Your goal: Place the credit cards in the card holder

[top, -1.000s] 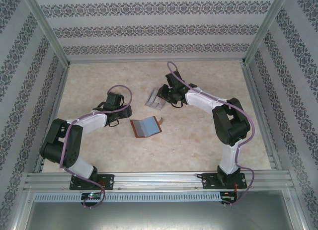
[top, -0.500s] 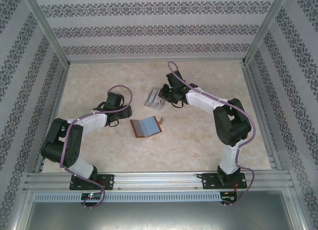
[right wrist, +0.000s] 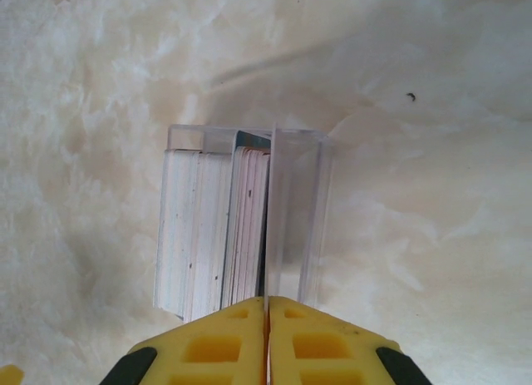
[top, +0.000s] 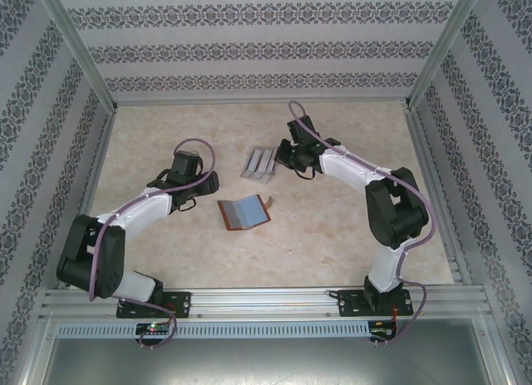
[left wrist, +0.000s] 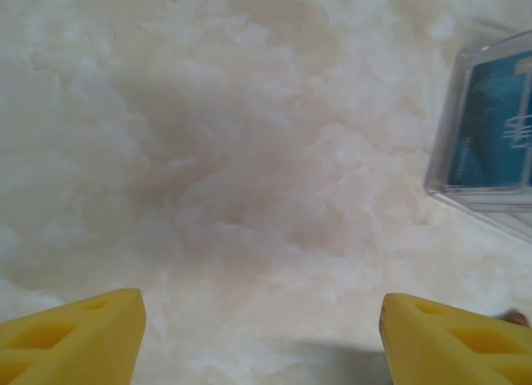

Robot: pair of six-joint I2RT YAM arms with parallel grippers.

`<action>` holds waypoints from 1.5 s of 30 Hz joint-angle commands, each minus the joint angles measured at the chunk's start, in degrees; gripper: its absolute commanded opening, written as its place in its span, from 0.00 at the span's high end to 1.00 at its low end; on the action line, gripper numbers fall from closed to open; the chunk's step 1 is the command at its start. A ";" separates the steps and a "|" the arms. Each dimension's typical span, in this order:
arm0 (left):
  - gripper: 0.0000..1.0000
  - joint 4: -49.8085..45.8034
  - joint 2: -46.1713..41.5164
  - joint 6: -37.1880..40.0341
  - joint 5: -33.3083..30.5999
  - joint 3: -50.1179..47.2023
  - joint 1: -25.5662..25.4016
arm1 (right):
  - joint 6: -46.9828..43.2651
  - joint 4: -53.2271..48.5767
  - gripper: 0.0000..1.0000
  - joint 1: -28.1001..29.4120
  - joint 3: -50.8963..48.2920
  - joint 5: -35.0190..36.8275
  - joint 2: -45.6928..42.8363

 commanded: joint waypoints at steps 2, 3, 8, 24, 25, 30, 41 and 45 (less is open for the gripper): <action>0.25 -9.52 -3.90 -2.93 5.22 2.99 0.80 | -2.35 0.33 0.89 0.22 -1.07 -0.85 -2.88; 0.25 -10.53 -4.44 -3.30 7.13 3.15 0.79 | -2.53 0.32 0.89 0.13 -1.24 -0.96 -2.97; 0.25 -15.12 -5.86 -5.01 18.10 3.17 0.76 | -5.70 1.80 0.93 -0.22 -4.05 -3.77 -5.08; 0.66 -19.89 0.36 -4.59 31.81 3.65 0.09 | -26.89 6.23 0.93 3.04 -23.40 -15.94 -23.04; 0.68 -19.46 0.81 -4.67 31.84 3.52 -0.05 | -27.03 6.34 0.93 3.61 -23.64 -18.09 -22.33; 0.79 -18.45 2.73 -4.78 30.15 2.42 -0.20 | -24.63 9.53 0.94 6.34 -23.36 -27.95 -16.13; 0.96 -15.89 8.63 -4.86 26.36 1.15 -0.11 | -21.20 13.10 0.95 6.63 -19.98 -38.44 -2.03; 0.98 -16.51 9.34 -3.99 24.39 1.80 -0.10 | -20.87 13.26 0.95 6.41 -20.00 -39.00 -0.50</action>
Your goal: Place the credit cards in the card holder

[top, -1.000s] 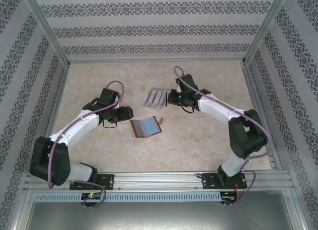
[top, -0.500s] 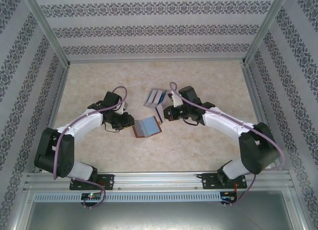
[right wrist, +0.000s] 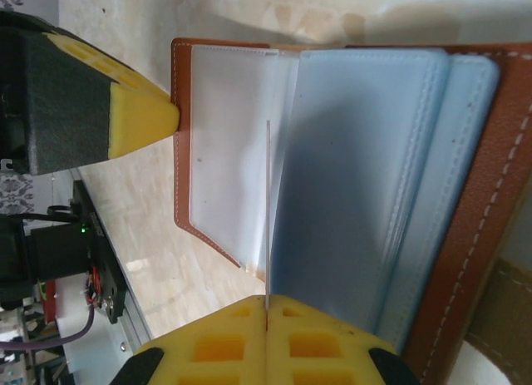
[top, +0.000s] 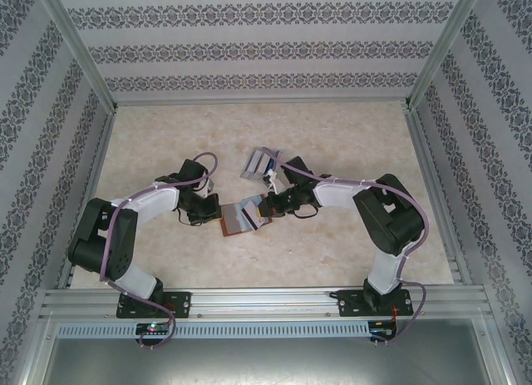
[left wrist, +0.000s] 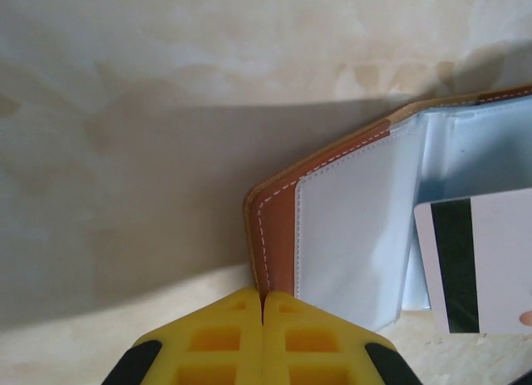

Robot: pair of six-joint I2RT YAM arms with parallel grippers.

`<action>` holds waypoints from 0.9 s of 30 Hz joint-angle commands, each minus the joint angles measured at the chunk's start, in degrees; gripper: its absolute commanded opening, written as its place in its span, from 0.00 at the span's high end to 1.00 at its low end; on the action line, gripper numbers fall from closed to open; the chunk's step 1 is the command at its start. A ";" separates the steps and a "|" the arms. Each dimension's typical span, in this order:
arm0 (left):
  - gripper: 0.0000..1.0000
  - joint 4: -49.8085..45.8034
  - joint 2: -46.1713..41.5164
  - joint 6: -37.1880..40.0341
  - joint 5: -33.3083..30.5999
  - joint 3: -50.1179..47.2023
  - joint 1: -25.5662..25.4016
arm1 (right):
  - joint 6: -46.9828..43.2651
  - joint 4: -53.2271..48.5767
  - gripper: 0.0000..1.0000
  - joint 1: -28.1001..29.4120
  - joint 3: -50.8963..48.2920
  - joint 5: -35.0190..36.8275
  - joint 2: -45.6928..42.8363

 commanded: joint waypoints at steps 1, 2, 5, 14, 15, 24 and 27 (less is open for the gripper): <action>0.98 0.82 1.12 1.00 -2.92 0.29 -0.02 | 0.69 1.66 0.95 -0.03 1.50 -2.96 1.36; 0.98 0.92 1.47 0.98 -2.79 0.28 -0.02 | 1.05 1.81 0.95 -0.21 1.40 -2.84 1.85; 0.99 1.10 2.69 1.18 -2.63 0.38 -0.08 | 2.50 3.33 0.95 -0.65 0.60 -2.87 2.76; 1.00 2.16 4.64 1.23 -2.82 0.02 -0.10 | 6.03 6.02 0.95 -0.96 1.05 -3.99 5.44; 1.00 2.16 4.64 1.27 -2.92 -0.06 -0.09 | 6.54 6.19 0.95 -1.10 0.96 -3.65 5.38; 1.00 2.25 4.94 1.45 -3.69 0.07 -0.04 | 13.87 14.36 0.90 0.08 0.21 -4.04 8.38; 1.00 2.25 5.11 1.62 -3.81 0.03 -0.06 | 15.91 16.54 0.84 0.48 -0.19 -2.60 8.43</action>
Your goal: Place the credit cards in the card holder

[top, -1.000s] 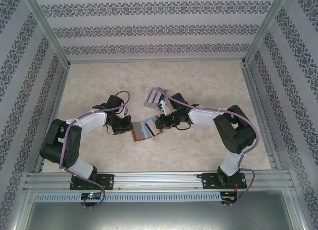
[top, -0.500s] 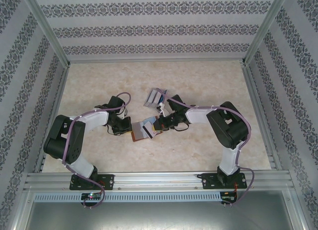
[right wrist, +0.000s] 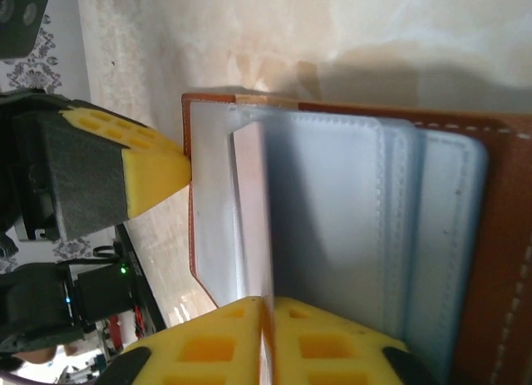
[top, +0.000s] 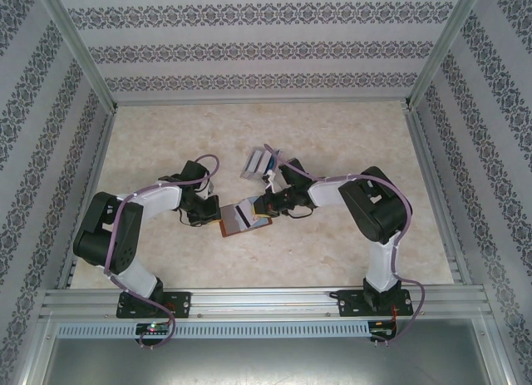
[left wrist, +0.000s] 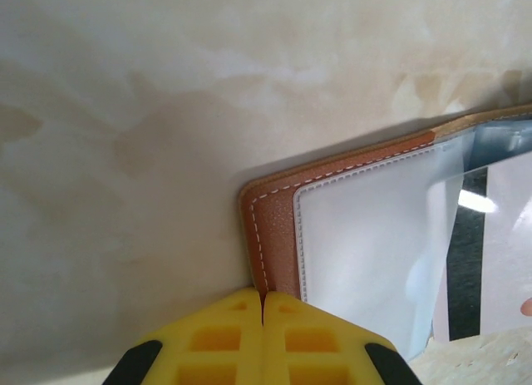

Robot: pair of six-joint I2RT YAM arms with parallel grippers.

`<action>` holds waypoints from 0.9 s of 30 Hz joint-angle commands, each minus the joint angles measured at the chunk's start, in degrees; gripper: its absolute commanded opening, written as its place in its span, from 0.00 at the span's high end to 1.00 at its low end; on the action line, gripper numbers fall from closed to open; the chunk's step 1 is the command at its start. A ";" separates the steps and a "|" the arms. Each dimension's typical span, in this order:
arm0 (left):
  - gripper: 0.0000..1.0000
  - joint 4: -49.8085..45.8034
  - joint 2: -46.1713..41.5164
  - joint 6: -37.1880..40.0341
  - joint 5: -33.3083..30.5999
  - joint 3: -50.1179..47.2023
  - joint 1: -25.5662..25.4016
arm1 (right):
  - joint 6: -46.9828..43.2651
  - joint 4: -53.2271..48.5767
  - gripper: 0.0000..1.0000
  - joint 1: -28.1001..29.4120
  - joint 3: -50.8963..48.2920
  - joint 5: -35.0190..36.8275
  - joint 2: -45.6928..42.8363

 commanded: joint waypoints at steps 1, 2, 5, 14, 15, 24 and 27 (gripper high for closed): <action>1.00 1.48 1.93 1.45 -2.89 -0.13 -0.04 | 3.23 4.22 0.84 0.83 -0.44 1.39 0.89; 1.00 1.44 2.02 1.53 -2.95 -0.09 -0.08 | 3.48 4.20 0.83 0.99 -0.23 1.69 1.00; 1.00 1.44 2.11 1.54 -3.03 -0.09 -0.07 | 4.02 4.02 0.83 1.41 0.17 1.90 1.07; 1.00 1.17 1.84 2.06 -3.48 -0.36 -0.02 | -0.14 -2.52 0.75 1.55 -0.25 5.65 -2.17; 1.00 1.28 1.83 2.11 -3.47 -0.40 -0.05 | -0.28 -2.71 0.76 1.59 -0.20 5.80 -2.19; 1.00 1.92 1.73 1.88 -3.13 -0.96 -0.04 | 1.82 -1.34 1.00 3.67 0.25 6.46 -1.83; 1.00 2.05 1.49 1.80 -3.30 -1.22 0.04 | 3.43 0.31 1.00 4.33 -0.21 8.30 -2.10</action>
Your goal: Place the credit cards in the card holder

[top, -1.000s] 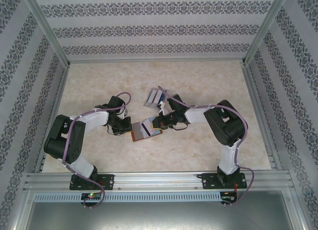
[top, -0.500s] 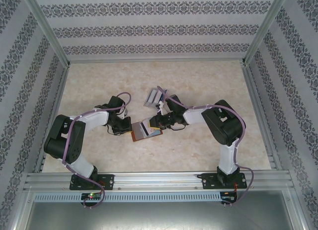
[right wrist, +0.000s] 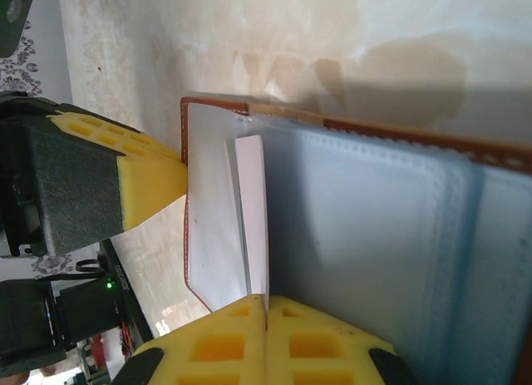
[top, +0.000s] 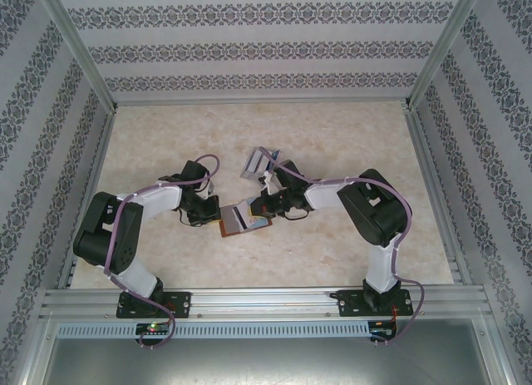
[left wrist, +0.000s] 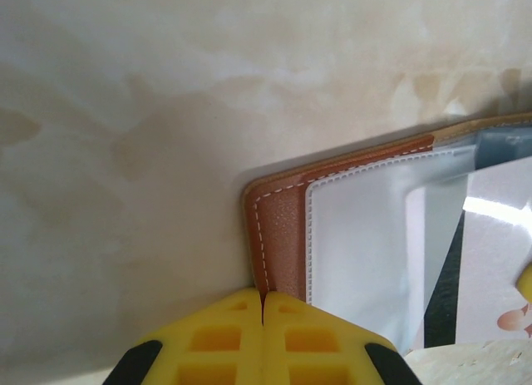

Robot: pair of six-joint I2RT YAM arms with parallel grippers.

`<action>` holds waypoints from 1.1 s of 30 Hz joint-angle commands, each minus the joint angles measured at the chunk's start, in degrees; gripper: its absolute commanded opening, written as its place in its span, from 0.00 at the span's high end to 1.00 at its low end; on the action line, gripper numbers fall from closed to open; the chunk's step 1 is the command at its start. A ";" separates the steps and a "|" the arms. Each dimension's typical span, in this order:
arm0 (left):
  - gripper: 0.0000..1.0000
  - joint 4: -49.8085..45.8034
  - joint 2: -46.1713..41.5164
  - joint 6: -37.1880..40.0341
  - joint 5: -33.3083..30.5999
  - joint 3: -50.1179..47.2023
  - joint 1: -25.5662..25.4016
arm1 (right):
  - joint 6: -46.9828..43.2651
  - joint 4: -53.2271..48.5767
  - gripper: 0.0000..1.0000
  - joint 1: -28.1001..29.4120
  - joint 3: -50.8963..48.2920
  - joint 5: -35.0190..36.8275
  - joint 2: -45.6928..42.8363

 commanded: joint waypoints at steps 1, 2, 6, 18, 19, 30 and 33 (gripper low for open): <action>1.00 2.18 1.39 1.23 -3.12 -1.33 -0.04 | 1.69 0.67 1.00 1.35 -0.50 3.96 -1.02; 1.00 2.36 1.39 1.07 -2.99 -1.46 -0.06 | 1.94 1.03 1.00 1.38 -0.72 4.39 -0.98; 1.00 2.82 1.24 0.79 -2.80 -1.99 -0.01 | 4.43 4.26 1.00 2.05 -1.83 5.19 -0.90; 1.00 3.16 0.77 0.02 -3.04 -2.56 0.03 | 7.18 5.58 0.92 5.59 -2.72 8.36 -2.04; 1.00 3.30 0.85 -0.08 -2.91 -2.66 -0.01 | 6.37 3.97 0.90 5.81 -2.35 9.06 -2.27; 1.00 3.52 0.68 -0.25 -2.77 -2.98 0.06 | -3.42 -12.01 0.80 5.63 1.09 17.68 -6.28; 1.00 3.87 0.63 -0.52 -2.59 -3.07 -0.02 | -3.26 -12.01 0.84 6.15 2.05 16.85 -5.09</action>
